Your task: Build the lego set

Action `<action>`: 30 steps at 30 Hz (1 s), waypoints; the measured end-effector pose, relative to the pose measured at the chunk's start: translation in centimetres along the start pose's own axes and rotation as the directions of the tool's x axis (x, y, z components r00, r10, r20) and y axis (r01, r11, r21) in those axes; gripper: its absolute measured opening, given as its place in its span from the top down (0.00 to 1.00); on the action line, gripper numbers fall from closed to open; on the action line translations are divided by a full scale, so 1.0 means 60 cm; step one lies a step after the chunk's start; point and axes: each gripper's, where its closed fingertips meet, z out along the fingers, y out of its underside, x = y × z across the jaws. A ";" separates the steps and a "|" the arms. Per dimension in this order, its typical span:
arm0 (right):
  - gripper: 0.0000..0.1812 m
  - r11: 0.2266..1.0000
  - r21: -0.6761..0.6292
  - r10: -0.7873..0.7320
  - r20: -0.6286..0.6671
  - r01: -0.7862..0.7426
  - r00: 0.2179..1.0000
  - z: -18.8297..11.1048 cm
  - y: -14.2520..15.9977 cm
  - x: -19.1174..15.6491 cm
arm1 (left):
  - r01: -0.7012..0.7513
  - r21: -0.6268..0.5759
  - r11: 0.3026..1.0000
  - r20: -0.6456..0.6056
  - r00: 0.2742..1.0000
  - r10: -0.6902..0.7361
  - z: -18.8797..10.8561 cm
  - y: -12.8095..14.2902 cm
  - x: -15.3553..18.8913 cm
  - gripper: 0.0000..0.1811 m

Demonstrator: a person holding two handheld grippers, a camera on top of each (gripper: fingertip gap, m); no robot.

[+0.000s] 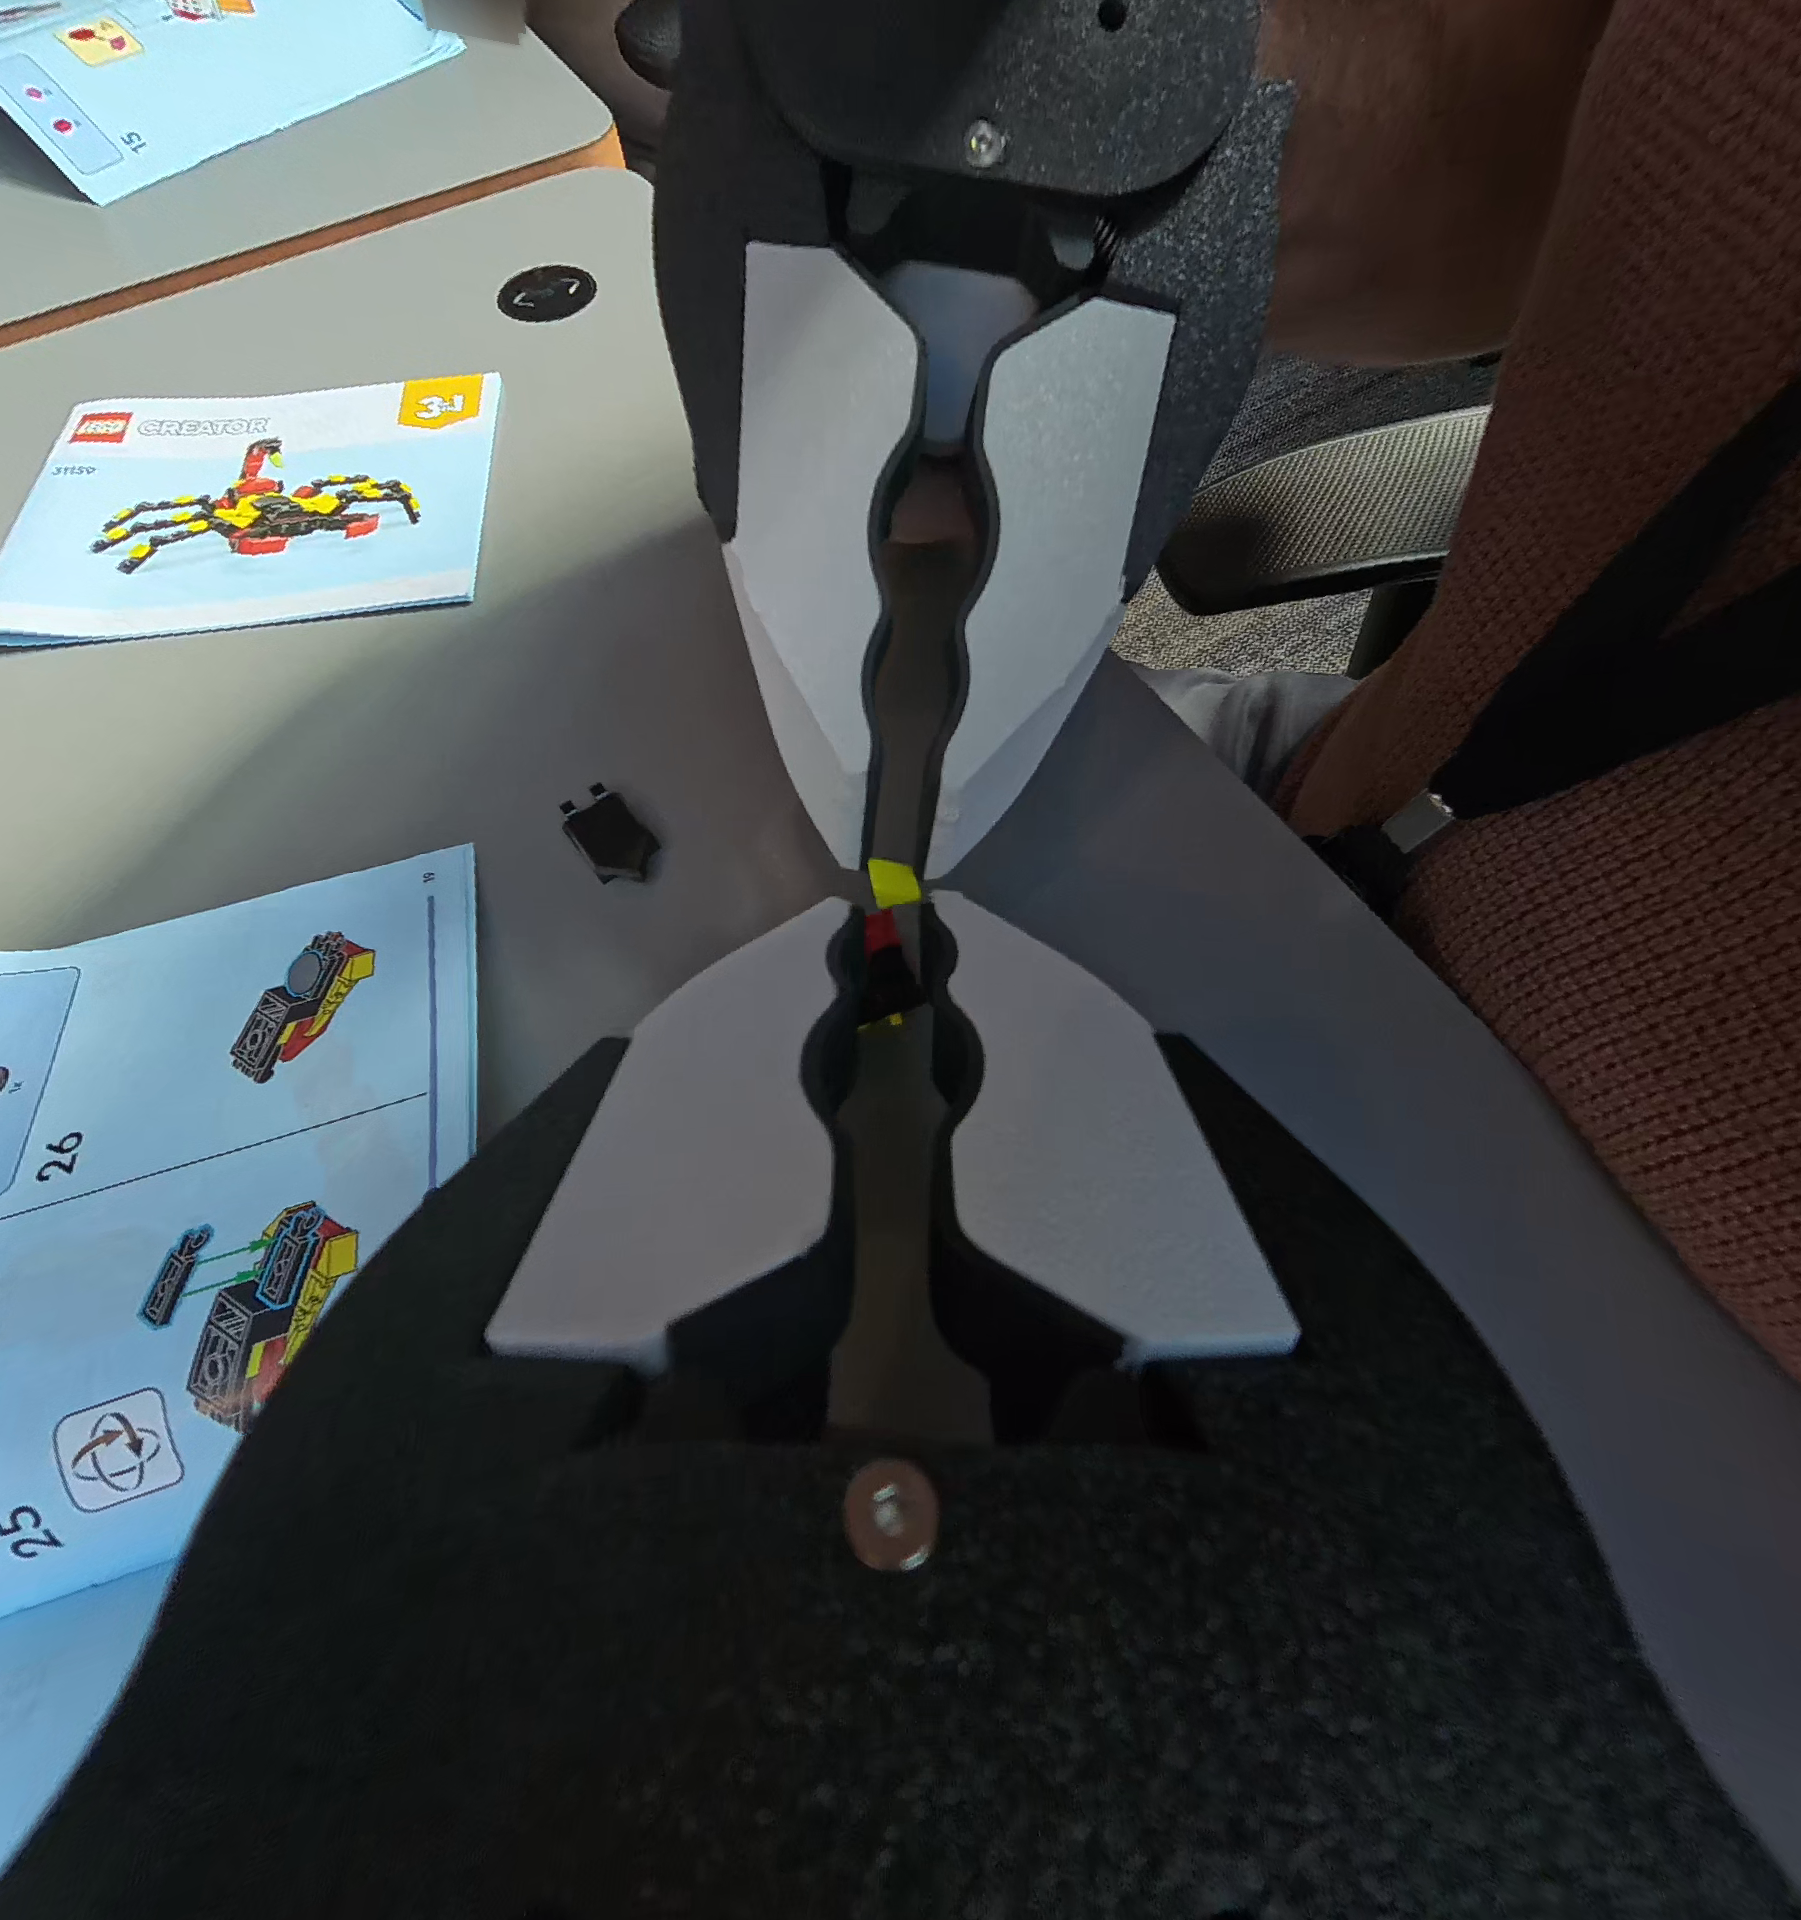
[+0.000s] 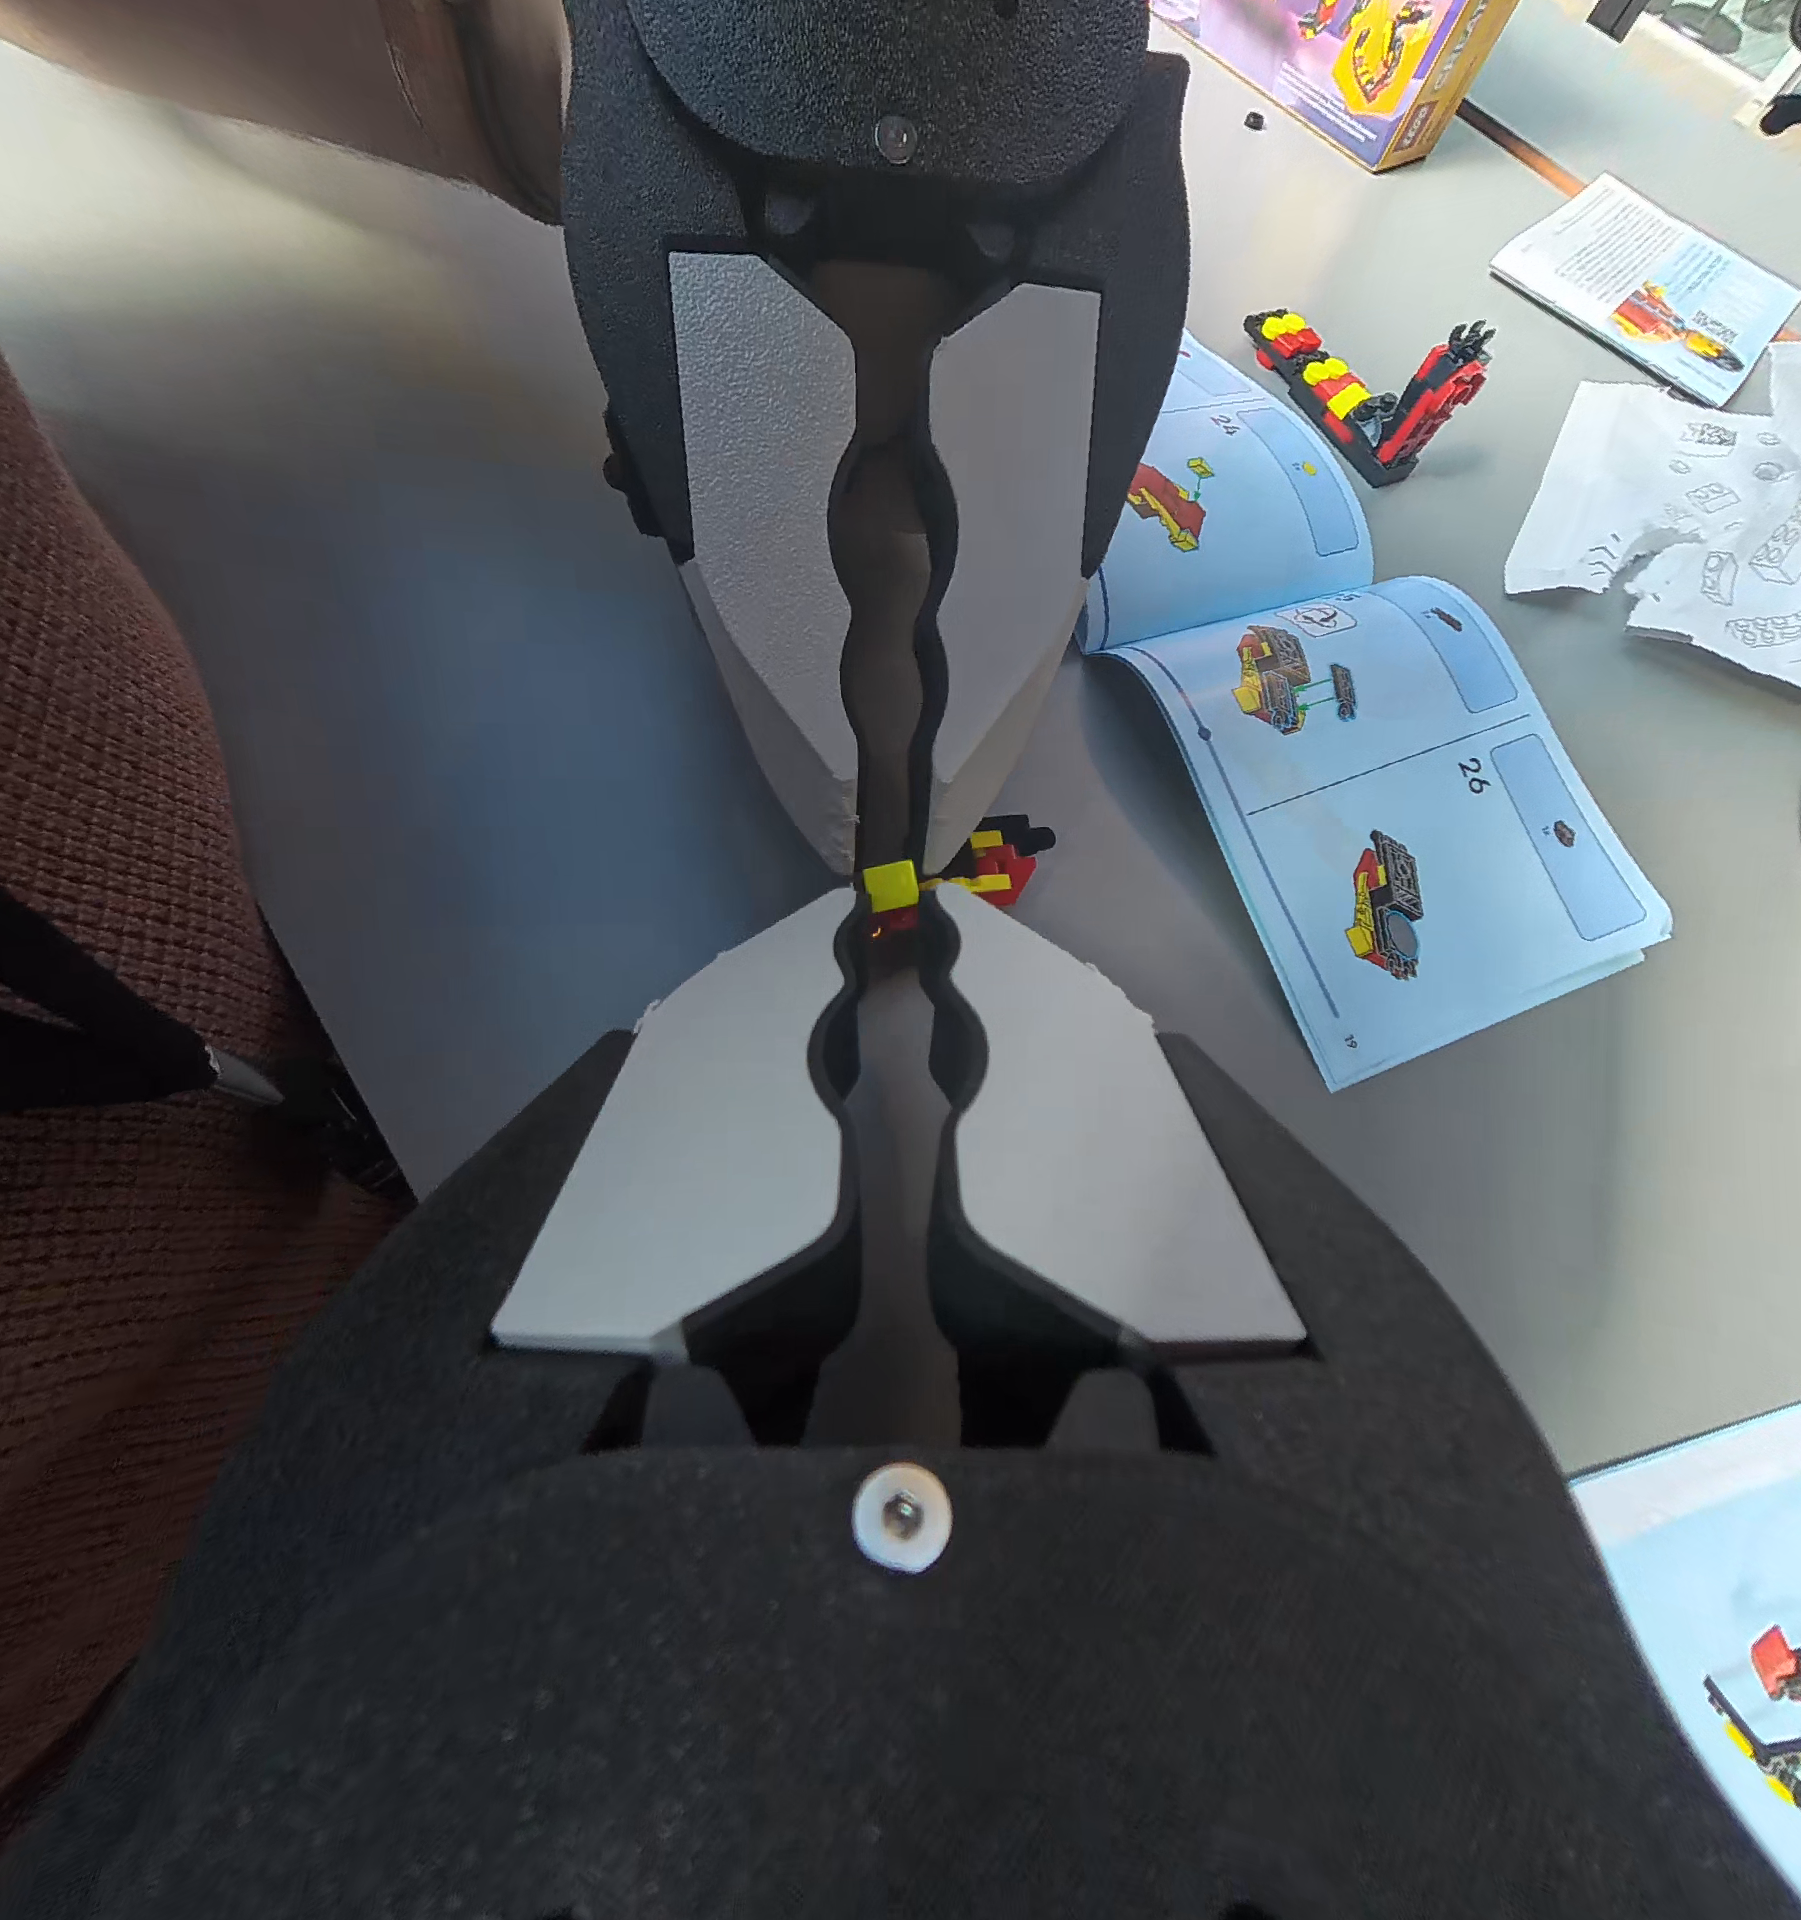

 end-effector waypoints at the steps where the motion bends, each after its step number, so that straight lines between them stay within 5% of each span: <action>1: 0.96 1.000 -0.007 0.002 -0.003 -0.002 1.000 -0.001 0.002 0.002 | -0.001 -0.005 1.000 0.013 1.000 0.001 -0.002 0.002 -0.003 0.93; 30: 0.96 0.978 -0.206 0.048 0.158 -0.014 0.986 0.015 0.019 0.000 | -0.086 -0.062 0.994 0.166 0.982 0.095 0.010 0.023 -0.008 0.91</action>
